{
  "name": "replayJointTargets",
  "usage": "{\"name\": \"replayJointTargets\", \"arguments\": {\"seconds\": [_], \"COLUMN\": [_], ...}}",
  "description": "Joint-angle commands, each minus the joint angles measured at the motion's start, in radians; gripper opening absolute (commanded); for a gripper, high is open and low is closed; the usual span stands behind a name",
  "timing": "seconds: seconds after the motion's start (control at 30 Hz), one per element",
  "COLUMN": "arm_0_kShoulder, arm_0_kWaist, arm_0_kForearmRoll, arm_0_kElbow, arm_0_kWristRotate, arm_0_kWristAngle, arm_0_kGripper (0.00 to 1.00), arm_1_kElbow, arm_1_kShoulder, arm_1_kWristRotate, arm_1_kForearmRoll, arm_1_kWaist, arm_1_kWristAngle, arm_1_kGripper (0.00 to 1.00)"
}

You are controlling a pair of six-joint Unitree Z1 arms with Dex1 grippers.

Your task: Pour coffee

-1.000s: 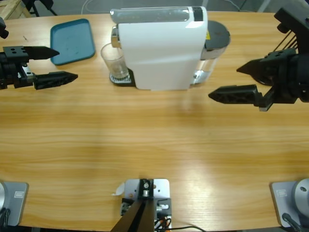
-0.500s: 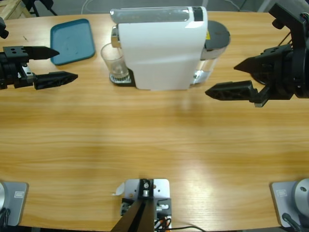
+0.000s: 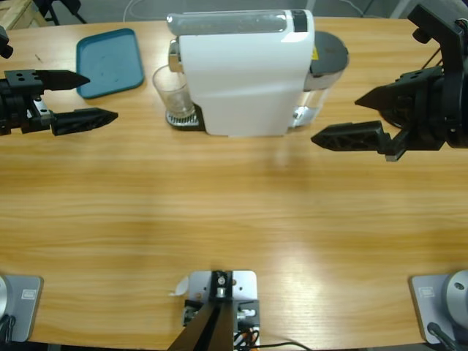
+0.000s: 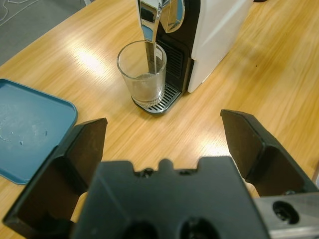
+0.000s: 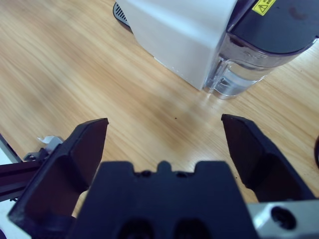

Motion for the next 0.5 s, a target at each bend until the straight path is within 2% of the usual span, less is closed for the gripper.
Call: {"name": "replayJointTargets", "arguments": {"seconds": [0.03, 0.5], "arm_0_kShoulder": [-0.010, -0.006], "arm_0_kWaist": [-0.008, -0.006], "arm_0_kForearmRoll": [-0.005, -0.006], "arm_0_kElbow": [0.013, 0.012], "arm_0_kWristRotate": [-0.013, -0.013], "arm_0_kWristAngle": [-0.013, -0.013], "arm_0_kGripper": [1.000, 1.000], "arm_1_kElbow": [0.020, 0.020], "arm_1_kShoulder": [-0.001, -0.008], "arm_1_kWristRotate": [0.012, 0.017], "arm_1_kForearmRoll": [0.024, 0.033], "arm_1_kWaist": [0.007, 0.007], "arm_1_kWristAngle": [-0.016, -0.007], "arm_1_kGripper": [1.000, 1.000]}}
